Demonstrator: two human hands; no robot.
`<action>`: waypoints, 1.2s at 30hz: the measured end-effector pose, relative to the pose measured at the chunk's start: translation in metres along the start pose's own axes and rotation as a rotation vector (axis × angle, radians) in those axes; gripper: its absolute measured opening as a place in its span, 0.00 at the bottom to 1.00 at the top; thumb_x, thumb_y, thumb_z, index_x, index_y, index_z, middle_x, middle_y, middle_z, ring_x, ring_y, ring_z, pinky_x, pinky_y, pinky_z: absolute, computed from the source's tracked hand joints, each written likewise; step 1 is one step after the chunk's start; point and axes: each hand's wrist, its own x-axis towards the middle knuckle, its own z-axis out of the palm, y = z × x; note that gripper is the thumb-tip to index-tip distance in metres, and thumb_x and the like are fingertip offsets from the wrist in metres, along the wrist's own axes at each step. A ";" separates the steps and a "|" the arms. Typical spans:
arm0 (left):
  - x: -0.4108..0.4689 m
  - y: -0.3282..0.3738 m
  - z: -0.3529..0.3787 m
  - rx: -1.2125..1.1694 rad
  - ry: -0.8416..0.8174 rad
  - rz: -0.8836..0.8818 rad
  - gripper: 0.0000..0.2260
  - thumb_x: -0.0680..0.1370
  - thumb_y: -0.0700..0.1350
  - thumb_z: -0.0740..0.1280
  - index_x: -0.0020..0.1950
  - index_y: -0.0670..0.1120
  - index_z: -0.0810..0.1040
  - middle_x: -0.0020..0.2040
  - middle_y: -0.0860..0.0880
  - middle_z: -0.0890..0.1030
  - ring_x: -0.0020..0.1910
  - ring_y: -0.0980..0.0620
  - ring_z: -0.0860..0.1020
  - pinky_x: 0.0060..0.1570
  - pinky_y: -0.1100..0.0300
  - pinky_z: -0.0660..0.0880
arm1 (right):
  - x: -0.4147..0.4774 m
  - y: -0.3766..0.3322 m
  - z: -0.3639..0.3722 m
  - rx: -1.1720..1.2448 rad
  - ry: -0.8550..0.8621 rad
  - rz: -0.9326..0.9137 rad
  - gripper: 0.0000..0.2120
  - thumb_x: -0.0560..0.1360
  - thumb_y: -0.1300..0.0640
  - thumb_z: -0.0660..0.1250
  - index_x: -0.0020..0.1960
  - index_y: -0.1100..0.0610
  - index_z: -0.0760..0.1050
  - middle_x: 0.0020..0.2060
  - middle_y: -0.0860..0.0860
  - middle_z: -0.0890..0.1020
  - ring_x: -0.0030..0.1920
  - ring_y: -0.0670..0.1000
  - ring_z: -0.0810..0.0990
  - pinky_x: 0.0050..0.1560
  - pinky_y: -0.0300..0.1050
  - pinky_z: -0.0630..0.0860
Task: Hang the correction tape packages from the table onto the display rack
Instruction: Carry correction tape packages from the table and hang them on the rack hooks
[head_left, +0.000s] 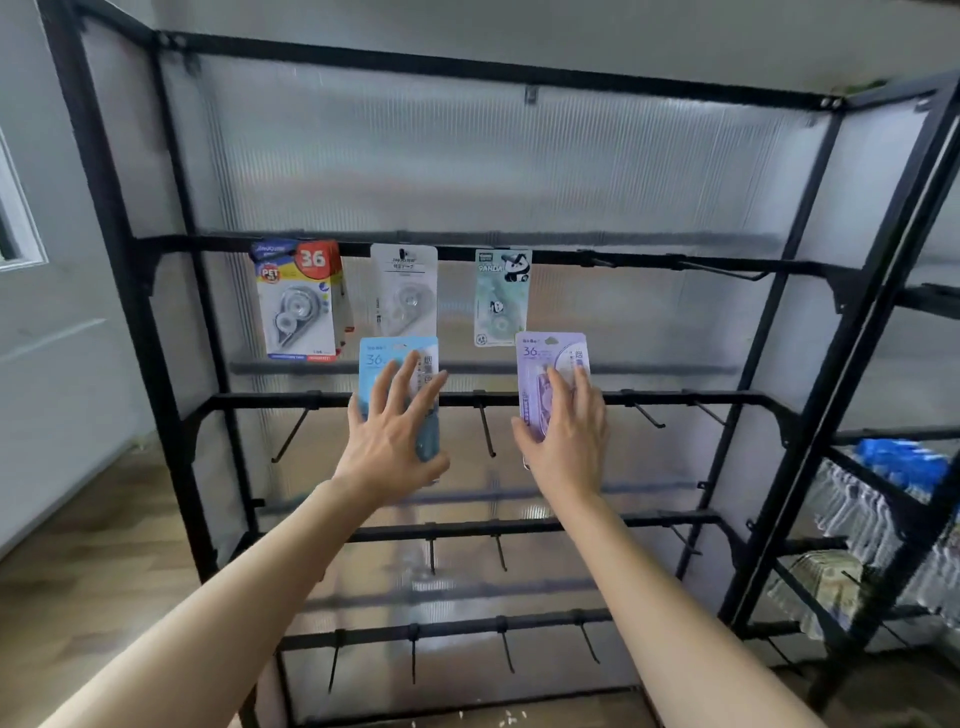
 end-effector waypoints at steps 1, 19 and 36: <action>0.005 -0.001 0.001 -0.003 0.006 0.005 0.41 0.72 0.57 0.66 0.77 0.58 0.43 0.77 0.52 0.36 0.73 0.53 0.35 0.69 0.36 0.49 | 0.004 0.001 0.001 0.003 0.004 -0.001 0.32 0.72 0.48 0.69 0.73 0.55 0.64 0.74 0.59 0.60 0.72 0.62 0.60 0.68 0.58 0.62; 0.102 0.049 0.049 0.004 0.052 0.003 0.42 0.73 0.59 0.66 0.70 0.64 0.33 0.73 0.56 0.29 0.73 0.52 0.32 0.71 0.36 0.44 | 0.090 0.092 -0.001 0.076 0.123 -0.085 0.30 0.73 0.51 0.70 0.71 0.56 0.67 0.73 0.60 0.61 0.72 0.63 0.60 0.68 0.61 0.62; 0.168 0.094 0.080 0.071 0.084 0.005 0.43 0.71 0.60 0.66 0.76 0.60 0.39 0.69 0.59 0.25 0.71 0.55 0.29 0.70 0.36 0.46 | 0.145 0.120 0.002 0.099 0.234 -0.238 0.31 0.70 0.51 0.74 0.70 0.58 0.69 0.71 0.63 0.65 0.70 0.68 0.64 0.63 0.65 0.66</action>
